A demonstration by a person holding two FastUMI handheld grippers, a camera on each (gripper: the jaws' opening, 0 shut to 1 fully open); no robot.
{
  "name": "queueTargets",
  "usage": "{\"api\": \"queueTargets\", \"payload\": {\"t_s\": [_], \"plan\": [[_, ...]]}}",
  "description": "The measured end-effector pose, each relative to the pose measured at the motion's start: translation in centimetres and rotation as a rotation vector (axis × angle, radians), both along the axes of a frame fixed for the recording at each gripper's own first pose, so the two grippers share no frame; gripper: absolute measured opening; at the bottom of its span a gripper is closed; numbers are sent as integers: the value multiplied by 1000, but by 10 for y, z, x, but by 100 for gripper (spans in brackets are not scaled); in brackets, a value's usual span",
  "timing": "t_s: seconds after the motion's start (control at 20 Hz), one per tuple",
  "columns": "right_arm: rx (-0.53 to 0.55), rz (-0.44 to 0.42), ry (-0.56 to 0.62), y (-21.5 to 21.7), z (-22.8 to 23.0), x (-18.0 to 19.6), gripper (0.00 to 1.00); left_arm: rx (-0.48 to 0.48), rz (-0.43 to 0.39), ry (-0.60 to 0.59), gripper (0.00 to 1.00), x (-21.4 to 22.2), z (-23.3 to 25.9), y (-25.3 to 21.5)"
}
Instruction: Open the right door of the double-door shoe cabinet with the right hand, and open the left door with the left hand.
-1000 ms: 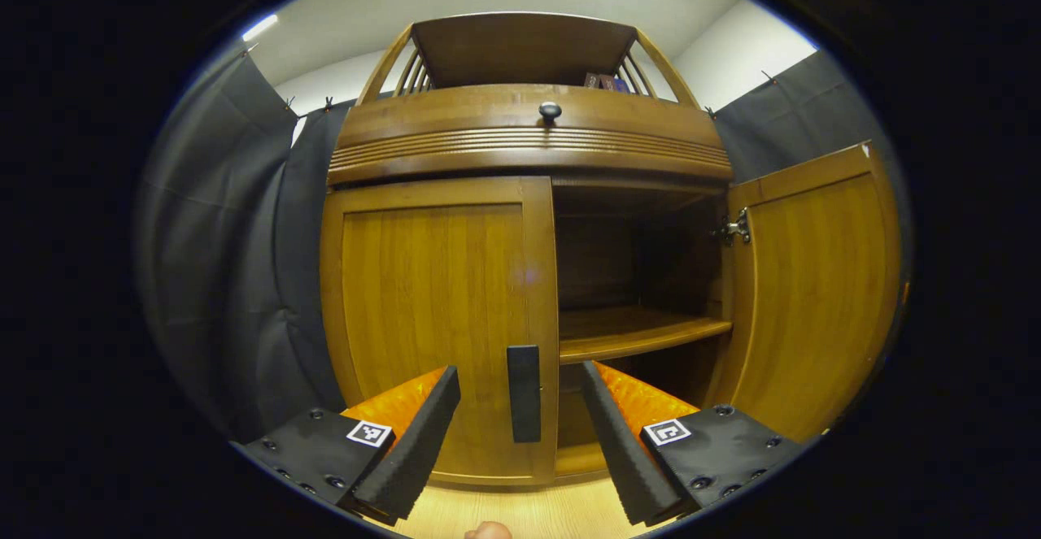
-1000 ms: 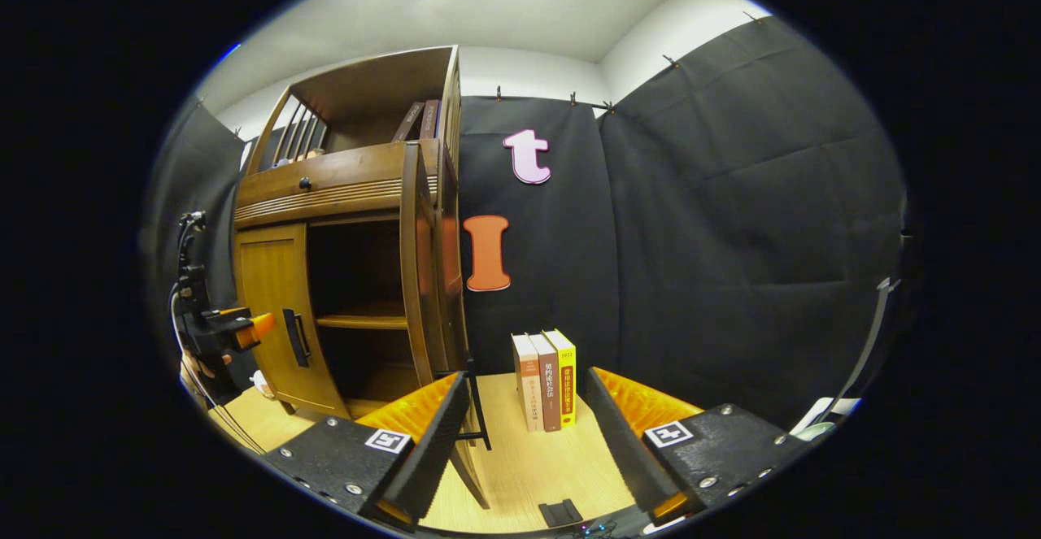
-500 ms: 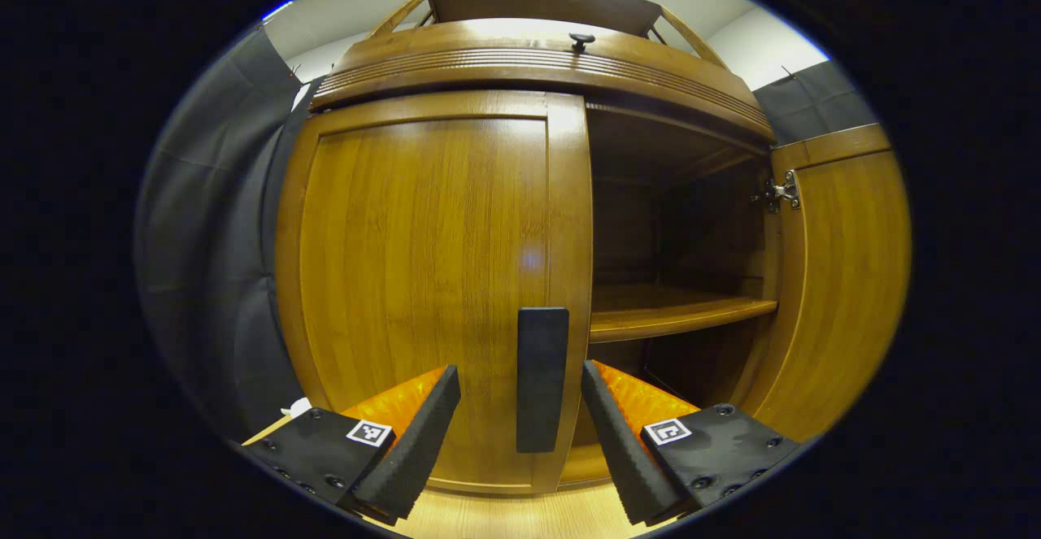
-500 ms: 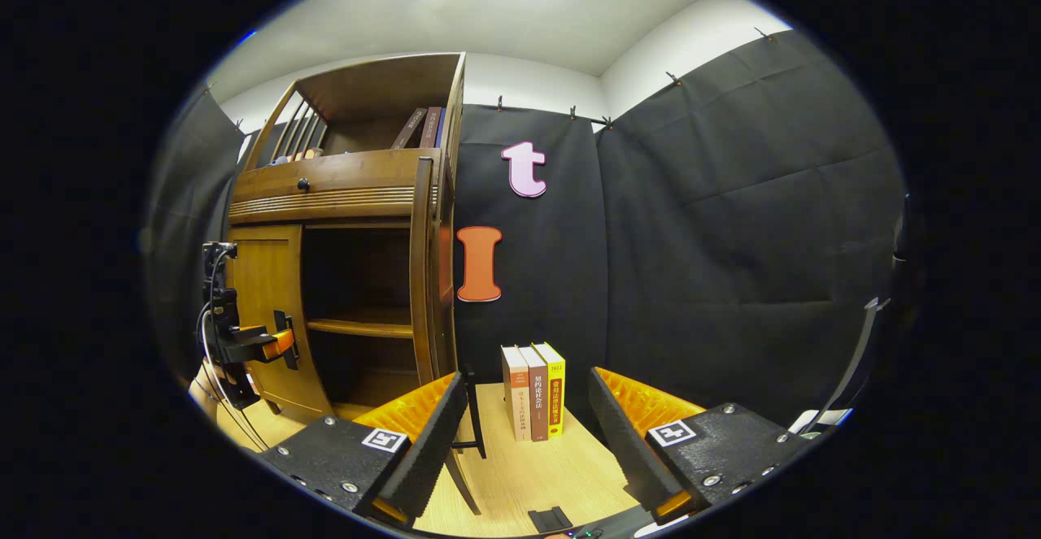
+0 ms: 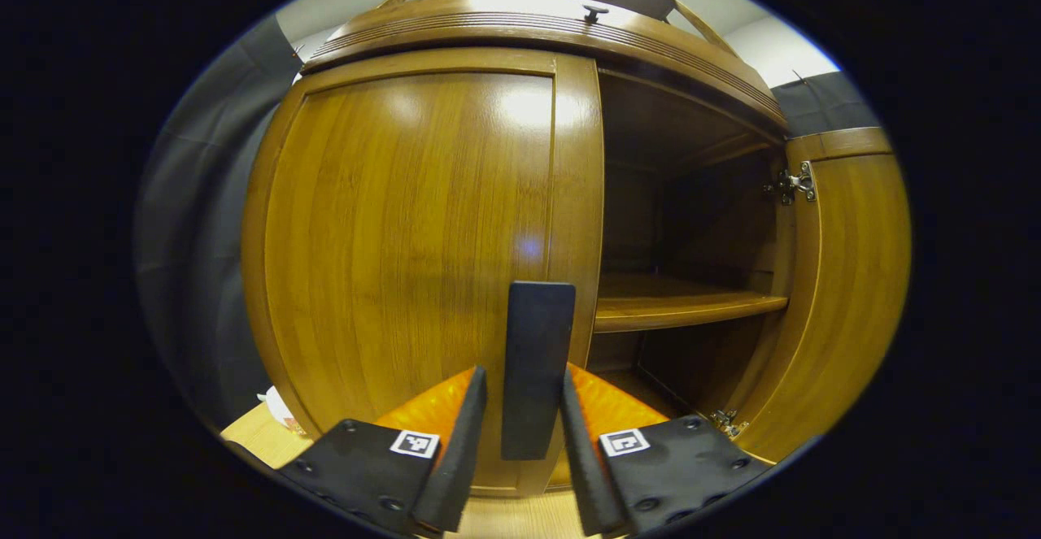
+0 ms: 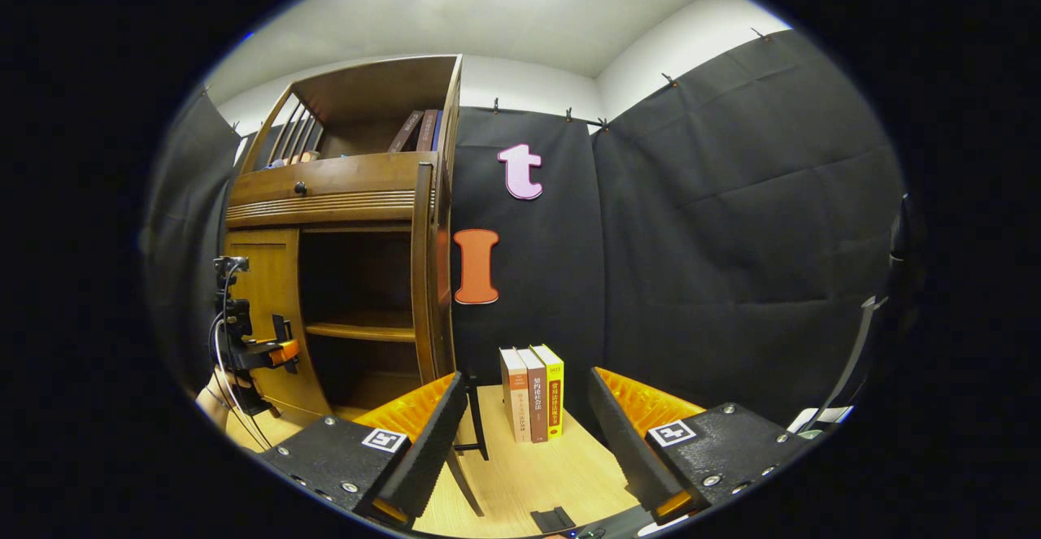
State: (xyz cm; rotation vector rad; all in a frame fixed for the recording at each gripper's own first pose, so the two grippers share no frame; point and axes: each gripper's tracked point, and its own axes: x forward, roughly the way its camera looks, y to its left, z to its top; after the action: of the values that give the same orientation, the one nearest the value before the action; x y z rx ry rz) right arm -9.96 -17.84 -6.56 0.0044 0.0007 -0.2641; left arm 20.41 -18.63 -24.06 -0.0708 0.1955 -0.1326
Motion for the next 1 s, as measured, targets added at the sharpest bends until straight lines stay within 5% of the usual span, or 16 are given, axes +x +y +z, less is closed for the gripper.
{"api": "queueTargets", "payload": {"t_s": [0.35,1.0], "plan": [[1,12,-7,8,4,-4,92,42,-1,5,36,-1,0,1],[-17,87,-30,59,19,-6,92,7,-130,22,25,-56,8,9]]}}
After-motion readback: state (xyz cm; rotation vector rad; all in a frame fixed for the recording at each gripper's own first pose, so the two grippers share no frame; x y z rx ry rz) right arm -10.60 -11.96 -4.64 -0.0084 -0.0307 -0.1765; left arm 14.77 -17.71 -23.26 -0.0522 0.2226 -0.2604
